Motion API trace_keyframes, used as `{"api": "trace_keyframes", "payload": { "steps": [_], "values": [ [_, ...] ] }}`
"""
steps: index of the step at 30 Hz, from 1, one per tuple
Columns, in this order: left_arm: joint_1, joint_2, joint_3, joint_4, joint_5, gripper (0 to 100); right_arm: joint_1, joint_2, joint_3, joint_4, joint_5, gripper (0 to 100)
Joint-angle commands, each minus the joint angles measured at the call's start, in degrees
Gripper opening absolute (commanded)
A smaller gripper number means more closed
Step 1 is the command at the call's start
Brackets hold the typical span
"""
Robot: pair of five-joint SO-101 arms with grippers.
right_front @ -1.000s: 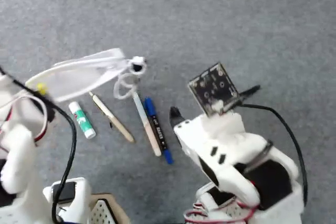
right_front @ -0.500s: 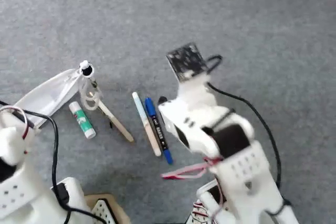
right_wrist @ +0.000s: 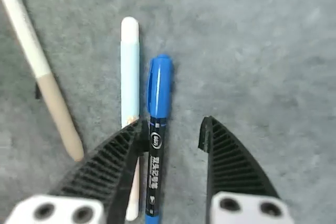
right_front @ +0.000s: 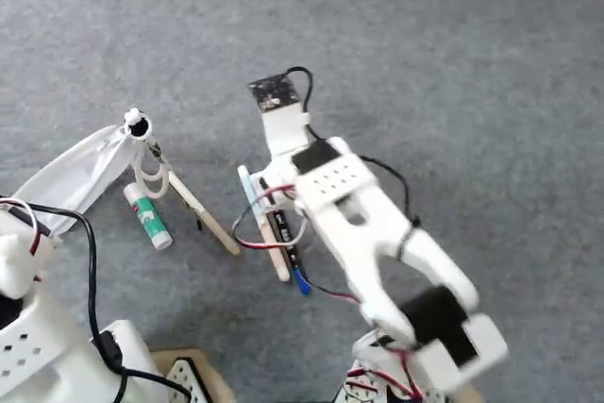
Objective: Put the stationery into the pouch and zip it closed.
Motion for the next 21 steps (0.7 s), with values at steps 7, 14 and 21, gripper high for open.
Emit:
{"api": "trace_keyframes", "payload": {
  "steps": [7,14,21],
  "values": [
    [-0.7,0.1,0.7,0.3,-0.5,3,-2.8,11.3,-11.1,-0.7,-0.9,17.0],
    [-0.7,0.1,0.6,0.3,-0.5,3,-2.8,19.2,-17.3,-0.8,-1.1,16.9],
    [-0.7,0.1,0.5,0.3,-0.5,3,-2.3,25.5,-19.6,-0.7,-1.1,16.9]
  ]
}}
